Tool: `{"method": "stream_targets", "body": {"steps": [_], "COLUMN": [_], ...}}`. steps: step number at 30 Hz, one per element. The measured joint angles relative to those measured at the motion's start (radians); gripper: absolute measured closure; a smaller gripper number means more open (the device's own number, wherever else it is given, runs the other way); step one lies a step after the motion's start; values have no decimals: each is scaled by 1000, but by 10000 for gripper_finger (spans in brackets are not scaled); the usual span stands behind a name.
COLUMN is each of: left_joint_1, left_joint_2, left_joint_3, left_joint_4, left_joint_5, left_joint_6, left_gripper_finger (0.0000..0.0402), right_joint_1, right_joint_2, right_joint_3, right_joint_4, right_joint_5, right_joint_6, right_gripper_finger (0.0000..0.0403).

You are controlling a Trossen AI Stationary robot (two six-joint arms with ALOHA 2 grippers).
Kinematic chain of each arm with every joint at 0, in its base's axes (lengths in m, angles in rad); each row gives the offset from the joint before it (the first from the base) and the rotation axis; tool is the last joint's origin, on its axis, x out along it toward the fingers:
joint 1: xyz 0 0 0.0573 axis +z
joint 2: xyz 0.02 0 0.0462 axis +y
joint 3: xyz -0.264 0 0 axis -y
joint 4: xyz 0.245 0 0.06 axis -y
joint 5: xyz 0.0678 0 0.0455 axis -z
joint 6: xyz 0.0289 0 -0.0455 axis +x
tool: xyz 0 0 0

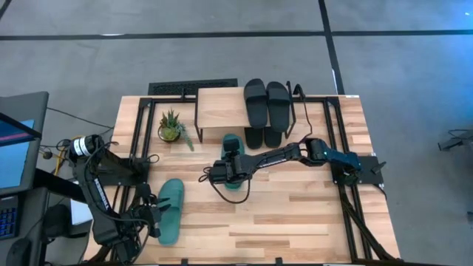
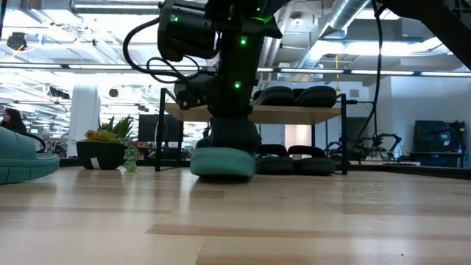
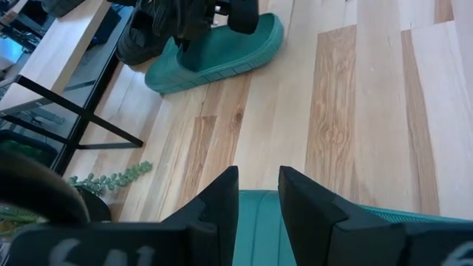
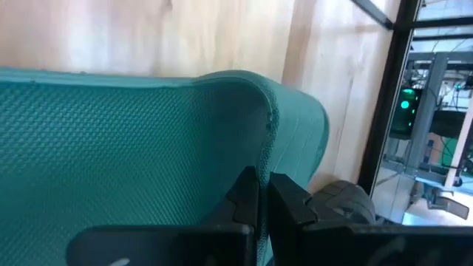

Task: Pick and place slides into the shelf
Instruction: Put the green slipper on the shelf

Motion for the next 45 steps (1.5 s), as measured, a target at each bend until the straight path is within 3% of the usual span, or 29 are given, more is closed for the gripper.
{"method": "stream_targets", "body": {"steps": [22,45], "left_joint_1": [0,0], "left_joint_2": [0,0], "left_joint_3": [0,0], "left_joint_4": [-1,-1], "left_joint_5": [1,1], "left_joint_6": [0,0], "left_gripper_finger": [313,313], "right_joint_1": [-45,5], "right_joint_2": [0,2], "right_joint_3": [0,-1], "right_joint_4": [-51,-51], "right_joint_5": [6,29], "right_joint_6": [-13,-23], "right_gripper_finger": [395,400]}}
